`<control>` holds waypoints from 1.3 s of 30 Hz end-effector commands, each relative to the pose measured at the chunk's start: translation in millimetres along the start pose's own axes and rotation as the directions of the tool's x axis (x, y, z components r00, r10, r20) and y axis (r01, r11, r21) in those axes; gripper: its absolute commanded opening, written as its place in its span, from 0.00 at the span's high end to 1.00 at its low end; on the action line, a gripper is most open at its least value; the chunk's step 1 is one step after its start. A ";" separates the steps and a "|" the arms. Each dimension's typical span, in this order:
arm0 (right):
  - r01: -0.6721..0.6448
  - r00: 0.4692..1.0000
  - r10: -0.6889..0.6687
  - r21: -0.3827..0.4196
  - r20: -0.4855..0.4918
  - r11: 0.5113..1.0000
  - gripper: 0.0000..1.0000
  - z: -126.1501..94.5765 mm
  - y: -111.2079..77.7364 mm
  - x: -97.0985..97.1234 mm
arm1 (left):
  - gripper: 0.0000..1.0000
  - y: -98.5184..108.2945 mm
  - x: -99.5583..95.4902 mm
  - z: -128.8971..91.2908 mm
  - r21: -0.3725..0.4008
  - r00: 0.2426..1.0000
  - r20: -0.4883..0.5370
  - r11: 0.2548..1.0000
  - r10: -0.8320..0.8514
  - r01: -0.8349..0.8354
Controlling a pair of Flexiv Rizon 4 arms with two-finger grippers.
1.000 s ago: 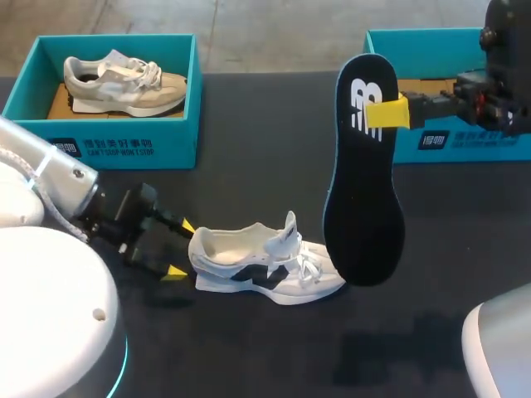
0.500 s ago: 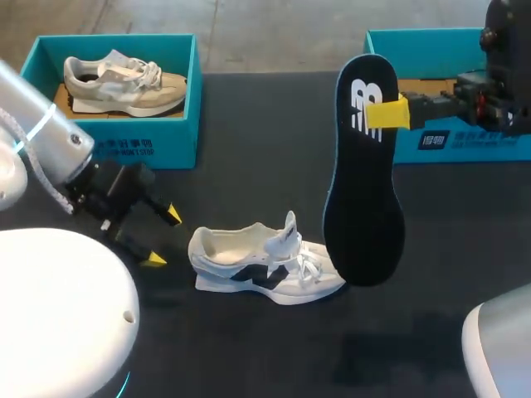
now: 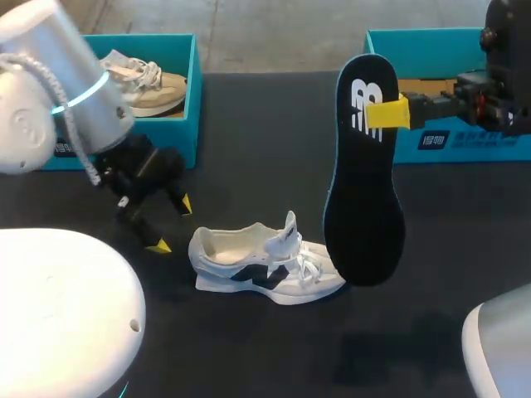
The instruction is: Take the shoe out of the shoebox, open the shoe tongue, remove and reinsert the insole, then place the shoe into the shoebox
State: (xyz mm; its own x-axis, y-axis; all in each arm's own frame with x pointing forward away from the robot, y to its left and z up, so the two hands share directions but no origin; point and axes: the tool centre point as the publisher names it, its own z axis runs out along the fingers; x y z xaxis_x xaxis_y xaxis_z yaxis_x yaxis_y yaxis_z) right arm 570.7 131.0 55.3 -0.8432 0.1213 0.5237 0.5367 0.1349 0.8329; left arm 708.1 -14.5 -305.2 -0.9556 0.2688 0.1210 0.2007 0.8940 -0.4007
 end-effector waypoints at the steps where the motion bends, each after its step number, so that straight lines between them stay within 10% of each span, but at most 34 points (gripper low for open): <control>1: 0.000 1.000 0.000 0.005 -0.003 1.000 1.00 3.0 3.7 -1.9 | 0.00 -5.4 -10.0 2.7 -0.183 1.000 0.018 0.983 0.005 -0.002; 24: 0.000 1.000 0.000 0.005 -0.003 1.000 1.00 3.0 3.7 -1.9 | 0.00 -38.7 -26.9 -9.7 -0.189 0.995 0.080 0.981 0.052 -0.036; 39: 0.000 1.000 0.000 0.005 -0.003 1.000 1.00 3.0 3.7 -1.9 | 0.00 -85.8 -60.7 19.8 -0.195 0.986 0.097 0.974 0.135 -0.114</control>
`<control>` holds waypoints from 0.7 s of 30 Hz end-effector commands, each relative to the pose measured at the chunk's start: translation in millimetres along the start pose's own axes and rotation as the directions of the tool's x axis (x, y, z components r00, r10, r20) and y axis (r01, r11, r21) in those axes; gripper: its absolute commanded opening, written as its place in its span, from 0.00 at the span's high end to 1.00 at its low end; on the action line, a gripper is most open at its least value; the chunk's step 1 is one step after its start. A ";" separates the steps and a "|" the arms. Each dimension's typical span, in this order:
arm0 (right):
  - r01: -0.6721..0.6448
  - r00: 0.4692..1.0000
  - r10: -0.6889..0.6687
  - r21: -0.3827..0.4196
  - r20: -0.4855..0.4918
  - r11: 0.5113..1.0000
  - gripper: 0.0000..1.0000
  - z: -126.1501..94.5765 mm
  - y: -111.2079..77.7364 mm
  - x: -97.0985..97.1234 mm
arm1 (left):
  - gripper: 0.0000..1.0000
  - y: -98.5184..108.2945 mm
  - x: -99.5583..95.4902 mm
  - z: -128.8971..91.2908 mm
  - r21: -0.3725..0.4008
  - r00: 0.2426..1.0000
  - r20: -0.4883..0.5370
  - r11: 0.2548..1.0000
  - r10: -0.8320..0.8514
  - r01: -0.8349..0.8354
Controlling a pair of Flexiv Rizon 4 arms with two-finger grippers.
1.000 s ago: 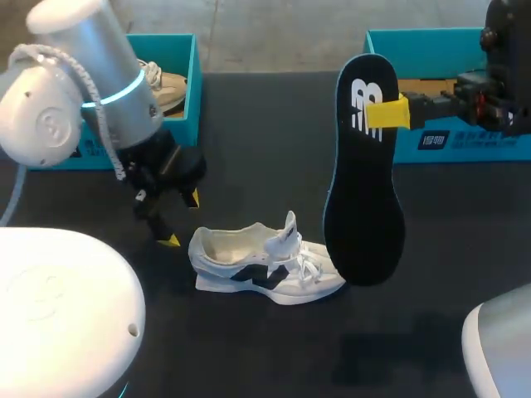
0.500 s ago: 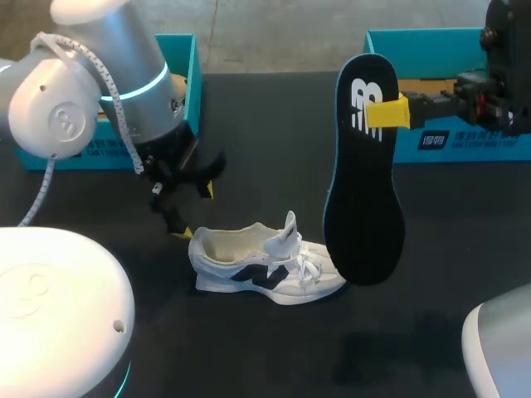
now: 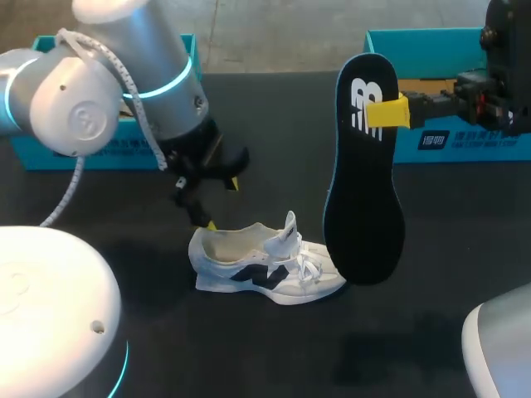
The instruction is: Take the shoe out of the shoebox, open the shoe tongue, remove and reinsert the insole, then place the shoe into the shoebox
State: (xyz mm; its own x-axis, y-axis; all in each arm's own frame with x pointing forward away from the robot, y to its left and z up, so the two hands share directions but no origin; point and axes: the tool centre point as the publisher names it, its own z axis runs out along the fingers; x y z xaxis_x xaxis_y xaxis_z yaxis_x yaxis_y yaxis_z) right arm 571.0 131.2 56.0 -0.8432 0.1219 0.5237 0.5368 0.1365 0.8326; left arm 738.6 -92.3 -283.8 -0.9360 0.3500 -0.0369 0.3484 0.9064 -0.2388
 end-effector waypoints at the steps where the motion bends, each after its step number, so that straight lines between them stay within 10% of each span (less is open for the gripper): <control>1: 0.000 1.000 0.000 0.003 -0.003 1.000 1.00 2.9 2.9 -2.0 | 0.00 -17.8 -14.7 20.5 -0.009 1.000 -0.013 1.000 -0.004 0.004; 21: 0.000 1.000 0.000 0.003 -0.003 1.000 1.00 2.9 2.9 -2.0 | 0.00 -39.9 -19.6 78.1 0.016 0.994 0.007 0.994 -0.108 0.108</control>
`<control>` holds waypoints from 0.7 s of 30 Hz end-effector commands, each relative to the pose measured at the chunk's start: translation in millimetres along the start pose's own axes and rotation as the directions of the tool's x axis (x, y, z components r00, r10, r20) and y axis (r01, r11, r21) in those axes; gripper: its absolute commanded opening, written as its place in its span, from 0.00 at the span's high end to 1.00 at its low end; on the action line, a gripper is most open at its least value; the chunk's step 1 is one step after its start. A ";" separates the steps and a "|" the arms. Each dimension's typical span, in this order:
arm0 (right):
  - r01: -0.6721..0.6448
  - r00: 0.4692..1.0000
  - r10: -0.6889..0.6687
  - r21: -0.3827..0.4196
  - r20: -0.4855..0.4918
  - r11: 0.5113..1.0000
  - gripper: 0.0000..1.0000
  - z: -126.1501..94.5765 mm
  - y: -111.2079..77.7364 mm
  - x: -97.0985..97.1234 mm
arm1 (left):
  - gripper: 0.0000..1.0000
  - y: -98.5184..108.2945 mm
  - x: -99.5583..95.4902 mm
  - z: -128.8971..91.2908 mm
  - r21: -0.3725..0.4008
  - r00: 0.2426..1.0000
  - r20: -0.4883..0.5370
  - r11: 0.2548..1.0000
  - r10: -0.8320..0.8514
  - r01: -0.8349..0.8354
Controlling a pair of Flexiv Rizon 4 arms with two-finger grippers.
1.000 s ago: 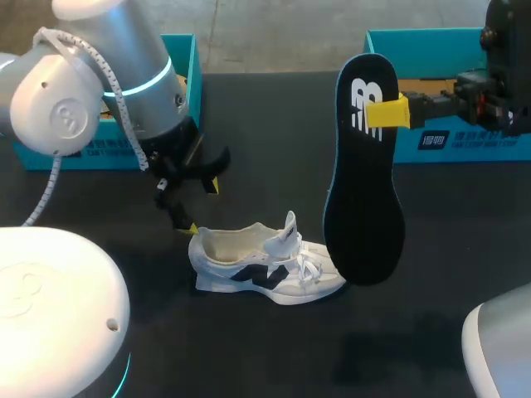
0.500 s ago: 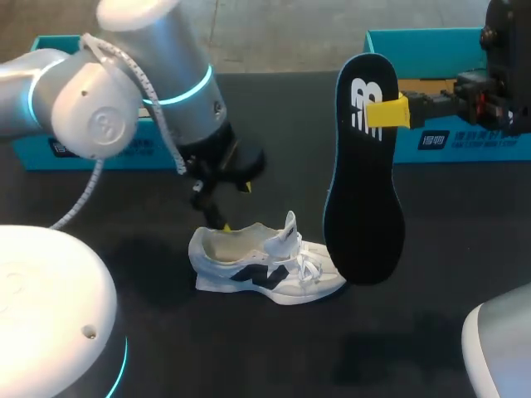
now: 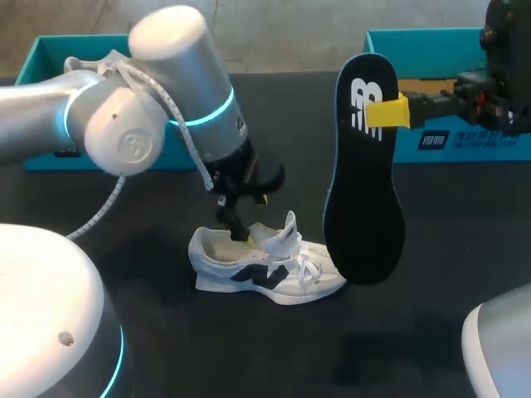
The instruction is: Take the shoe out of the shoebox, open the shoe tongue, remove and reinsert the insole, then place the shoe into the shoebox
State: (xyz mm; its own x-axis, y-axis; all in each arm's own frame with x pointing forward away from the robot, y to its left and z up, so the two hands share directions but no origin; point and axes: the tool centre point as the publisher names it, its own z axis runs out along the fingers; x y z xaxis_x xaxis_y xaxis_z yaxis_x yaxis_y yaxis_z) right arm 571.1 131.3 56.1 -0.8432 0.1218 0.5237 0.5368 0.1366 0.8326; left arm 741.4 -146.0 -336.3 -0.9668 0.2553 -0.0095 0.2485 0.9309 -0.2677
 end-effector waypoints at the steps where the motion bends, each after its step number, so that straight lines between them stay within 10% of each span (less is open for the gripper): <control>1: 0.000 1.000 0.000 0.003 -0.003 1.000 1.00 2.9 2.8 -2.0 | 0.00 -5.7 2.1 17.1 -0.006 1.000 0.009 1.000 -0.014 0.014; 11: 0.000 1.000 0.000 0.003 -0.003 1.000 1.00 2.9 2.8 -2.0 | 0.02 -1.8 7.2 43.4 -0.007 0.998 0.018 0.998 -0.062 0.062; 21: 0.000 1.000 0.000 0.003 -0.003 1.000 1.00 2.9 2.8 -2.0 | 0.24 1.3 -1.4 43.0 -0.003 0.997 0.031 0.997 -0.076 0.076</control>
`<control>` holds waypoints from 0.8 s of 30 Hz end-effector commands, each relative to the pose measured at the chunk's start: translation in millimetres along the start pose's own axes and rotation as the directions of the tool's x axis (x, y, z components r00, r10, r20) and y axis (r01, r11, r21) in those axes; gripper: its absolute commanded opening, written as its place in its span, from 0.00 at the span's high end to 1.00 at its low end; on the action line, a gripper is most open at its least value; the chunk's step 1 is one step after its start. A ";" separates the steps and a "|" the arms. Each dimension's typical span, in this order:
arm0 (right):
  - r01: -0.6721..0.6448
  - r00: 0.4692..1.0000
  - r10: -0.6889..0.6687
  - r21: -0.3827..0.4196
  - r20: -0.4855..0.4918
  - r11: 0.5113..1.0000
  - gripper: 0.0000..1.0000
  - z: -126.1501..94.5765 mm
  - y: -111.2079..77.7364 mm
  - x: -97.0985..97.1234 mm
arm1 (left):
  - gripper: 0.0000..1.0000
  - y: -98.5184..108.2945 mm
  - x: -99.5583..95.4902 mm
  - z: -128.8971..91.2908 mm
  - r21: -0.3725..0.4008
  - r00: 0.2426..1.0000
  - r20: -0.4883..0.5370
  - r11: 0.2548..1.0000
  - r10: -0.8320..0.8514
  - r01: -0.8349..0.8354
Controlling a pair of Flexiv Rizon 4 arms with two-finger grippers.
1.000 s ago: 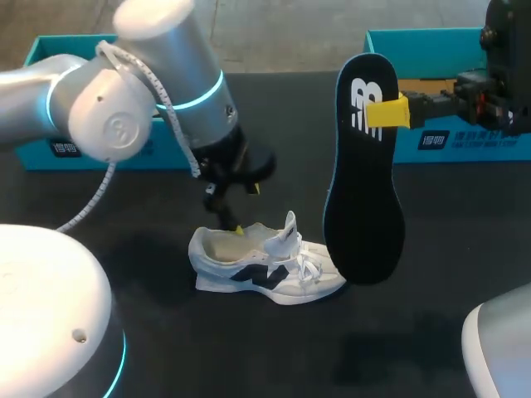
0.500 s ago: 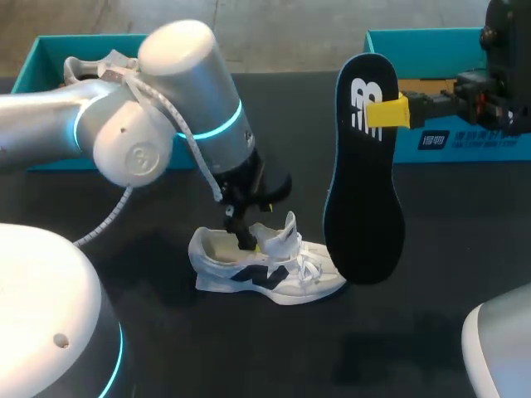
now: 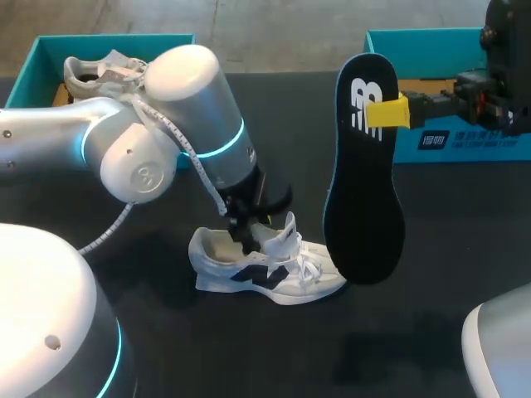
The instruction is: Take the shoe out of the shoebox, open the shoe tongue, remove and reinsert the insole, then place the shoe into the shoebox
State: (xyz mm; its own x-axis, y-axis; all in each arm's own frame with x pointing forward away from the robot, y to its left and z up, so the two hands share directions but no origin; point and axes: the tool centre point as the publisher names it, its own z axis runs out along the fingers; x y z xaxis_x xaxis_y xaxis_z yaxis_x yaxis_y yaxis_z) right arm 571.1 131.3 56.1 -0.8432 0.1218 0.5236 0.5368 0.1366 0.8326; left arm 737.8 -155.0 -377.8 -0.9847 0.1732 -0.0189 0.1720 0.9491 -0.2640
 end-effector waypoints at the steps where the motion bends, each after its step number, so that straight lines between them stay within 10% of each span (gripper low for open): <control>1: 0.000 1.000 0.000 0.003 -0.003 1.000 1.00 2.9 2.8 -2.0 | 0.24 -1.2 -3.9 0.3 0.001 1.000 0.000 1.000 0.003 -0.003; 15: 0.000 1.000 0.000 0.003 -0.003 1.000 1.00 2.9 2.8 -2.0 | 0.31 -8.6 -7.2 6.6 -0.045 0.997 -0.039 0.997 0.062 -0.064; 19: 0.000 1.000 0.000 0.003 -0.003 1.000 1.00 2.9 2.8 -2.0 | 0.64 -8.7 -6.6 9.2 -0.050 0.997 -0.046 0.996 0.067 -0.069; 21: 0.000 1.000 0.000 0.003 -0.003 1.000 1.00 2.9 2.8 -2.0 | 1.00 -8.9 -6.5 9.9 -0.052 0.996 -0.049 0.996 0.071 -0.074; 24: 0.000 1.000 0.000 0.003 -0.003 1.000 1.00 2.9 2.8 -2.0 | 1.00 -8.5 -6.4 10.5 -0.054 0.996 -0.050 0.996 0.075 -0.078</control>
State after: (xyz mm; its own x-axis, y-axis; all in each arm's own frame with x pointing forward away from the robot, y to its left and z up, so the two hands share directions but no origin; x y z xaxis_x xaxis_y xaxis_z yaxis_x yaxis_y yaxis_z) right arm 571.1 131.3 56.1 -0.8432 0.1218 0.5237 0.5368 0.1366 0.8326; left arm 741.4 -165.4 -384.2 -0.9664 0.2568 0.0082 0.2493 0.9449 -0.2120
